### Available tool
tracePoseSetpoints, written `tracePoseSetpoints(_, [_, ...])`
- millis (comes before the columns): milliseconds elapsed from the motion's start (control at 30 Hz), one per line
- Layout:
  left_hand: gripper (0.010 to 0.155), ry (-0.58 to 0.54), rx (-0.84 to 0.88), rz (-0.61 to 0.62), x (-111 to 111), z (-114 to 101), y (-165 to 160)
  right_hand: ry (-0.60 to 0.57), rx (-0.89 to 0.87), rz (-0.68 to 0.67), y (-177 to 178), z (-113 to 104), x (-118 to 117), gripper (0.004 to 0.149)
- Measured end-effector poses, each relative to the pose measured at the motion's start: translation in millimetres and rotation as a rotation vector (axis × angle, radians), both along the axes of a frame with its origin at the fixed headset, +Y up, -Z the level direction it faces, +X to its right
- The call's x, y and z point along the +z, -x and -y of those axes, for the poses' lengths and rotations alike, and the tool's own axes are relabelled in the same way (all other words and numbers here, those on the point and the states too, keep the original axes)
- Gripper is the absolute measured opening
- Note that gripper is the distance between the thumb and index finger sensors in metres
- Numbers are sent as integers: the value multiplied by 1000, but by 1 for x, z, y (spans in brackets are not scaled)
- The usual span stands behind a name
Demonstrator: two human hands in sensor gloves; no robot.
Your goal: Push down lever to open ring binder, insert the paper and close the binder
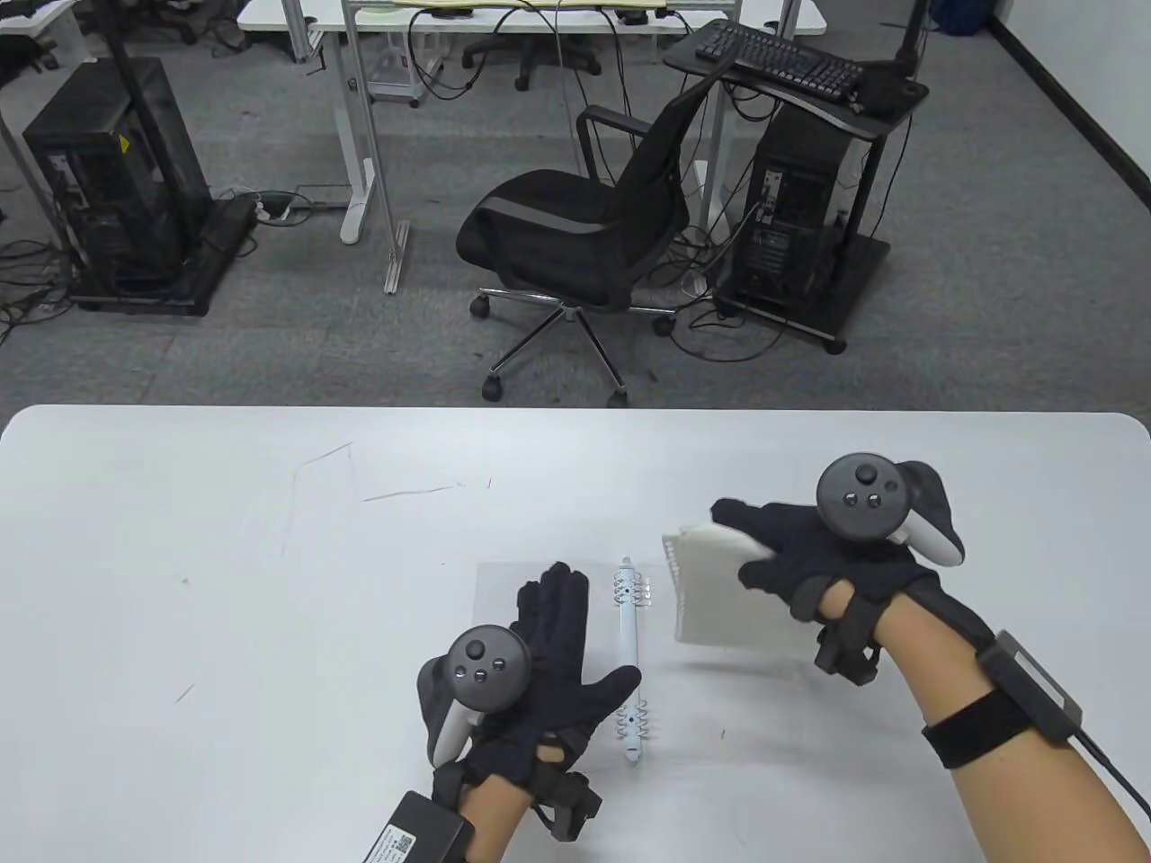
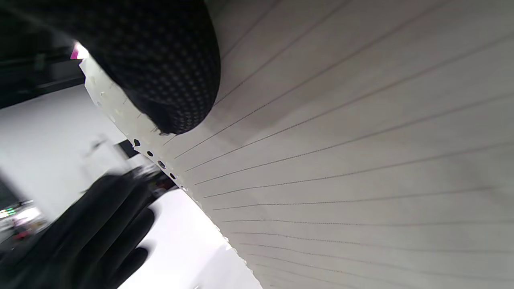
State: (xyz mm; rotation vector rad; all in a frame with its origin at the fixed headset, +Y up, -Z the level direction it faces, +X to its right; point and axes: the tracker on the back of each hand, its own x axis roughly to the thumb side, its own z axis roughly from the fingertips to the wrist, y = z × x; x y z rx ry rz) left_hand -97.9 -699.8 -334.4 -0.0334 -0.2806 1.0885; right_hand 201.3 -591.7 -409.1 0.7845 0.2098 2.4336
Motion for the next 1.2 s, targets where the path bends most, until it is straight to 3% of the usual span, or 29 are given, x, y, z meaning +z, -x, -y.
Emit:
tracePoseSetpoints(100, [99,76,126,173,-4,-1,-1,54,-84,-103,18,21,29,70])
tracePoseSetpoints(200, [72,88,96,315,-1,0,-16,69,-160,-124,27,39,49,71])
tracePoseSetpoints(300, [41,66,-38,308,6,1,-29,41,-182,-86,28,53,60,71])
tracePoseSetpoints(400, [39,31,-88,291,7,-1,-30,38,-163,-14,18,67,64,77])
tracePoseSetpoints(500, [38,31,-26,312,3,-2,-23,128,-150,104,-5,82,66,103])
tracePoseSetpoints(600, [38,33,55,389,-3,-3,-16,196,-248,192,-34,94,66,113])
tracePoseSetpoints(667, [38,51,89,386,-6,-1,-13,309,-343,149,-44,104,67,111])
tracePoseSetpoints(733, [38,112,75,400,-9,2,-12,397,-487,72,-44,115,69,93])
tracePoseSetpoints(800, [38,147,41,442,-10,5,-16,454,-605,-27,-37,123,71,86])
tracePoseSetpoints(900, [38,177,6,413,-6,5,-21,484,-781,-109,-28,132,76,60])
tracePoseSetpoints(967, [38,180,-30,425,-1,0,-23,523,-911,-103,-25,141,80,48])
tracePoseSetpoints(1067, [41,186,-73,394,4,-8,-26,551,-963,-87,-26,152,82,46])
tracePoseSetpoints(1133, [58,184,-57,453,6,-10,-27,549,-929,-100,-27,155,82,45])
tracePoseSetpoints(1200, [74,130,66,532,9,-5,-29,561,-901,-131,-27,156,83,45])
